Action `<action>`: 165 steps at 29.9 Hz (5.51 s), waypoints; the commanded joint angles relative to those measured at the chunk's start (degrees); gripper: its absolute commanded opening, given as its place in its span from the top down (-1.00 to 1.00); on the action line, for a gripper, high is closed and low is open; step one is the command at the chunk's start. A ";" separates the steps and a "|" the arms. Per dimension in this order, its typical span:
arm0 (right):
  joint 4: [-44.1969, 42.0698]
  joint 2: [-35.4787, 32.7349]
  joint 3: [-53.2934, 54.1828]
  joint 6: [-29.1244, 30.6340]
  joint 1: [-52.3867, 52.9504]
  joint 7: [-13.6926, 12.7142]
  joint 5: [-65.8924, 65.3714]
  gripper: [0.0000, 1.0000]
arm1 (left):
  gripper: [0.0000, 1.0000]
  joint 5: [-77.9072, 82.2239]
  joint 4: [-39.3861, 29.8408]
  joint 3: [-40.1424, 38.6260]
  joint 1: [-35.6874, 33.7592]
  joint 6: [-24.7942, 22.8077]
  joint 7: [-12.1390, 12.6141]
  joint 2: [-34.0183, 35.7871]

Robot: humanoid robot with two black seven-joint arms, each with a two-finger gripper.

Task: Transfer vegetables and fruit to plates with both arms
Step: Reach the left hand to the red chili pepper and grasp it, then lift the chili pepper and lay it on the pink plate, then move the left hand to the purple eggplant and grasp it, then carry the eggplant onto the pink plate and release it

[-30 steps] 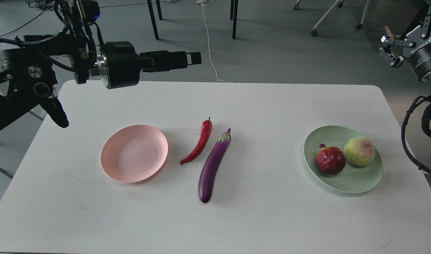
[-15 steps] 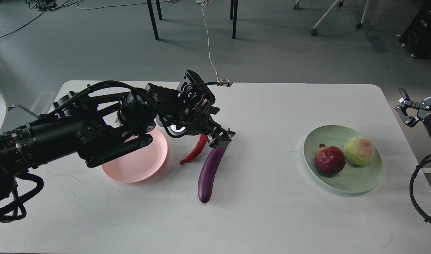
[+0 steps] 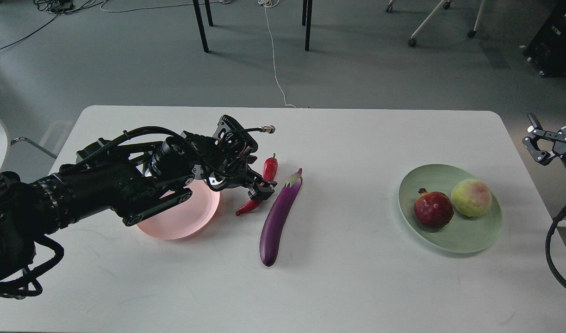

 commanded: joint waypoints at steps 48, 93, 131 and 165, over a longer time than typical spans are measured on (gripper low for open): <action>0.10 -4.33 -0.17 0.00 0.08 -0.09 -0.35 -0.98 | 0.84 -9.32 -33.60 6.27 -14.11 -7.93 -3.39 34.07; 3.53 -8.64 1.15 0.00 0.08 -0.01 -0.18 -0.98 | -0.48 -10.90 -26.91 -6.10 0.66 0.21 -3.12 31.91; 3.27 -9.25 3.53 0.00 -2.56 0.52 0.26 -0.98 | -0.49 -0.71 -18.05 -2.42 5.76 -7.93 11.55 3.43; 2.74 -9.51 3.62 0.00 -2.56 0.43 0.17 -0.98 | 0.79 -1.67 -40.99 -9.01 3.73 -7.93 4.00 37.16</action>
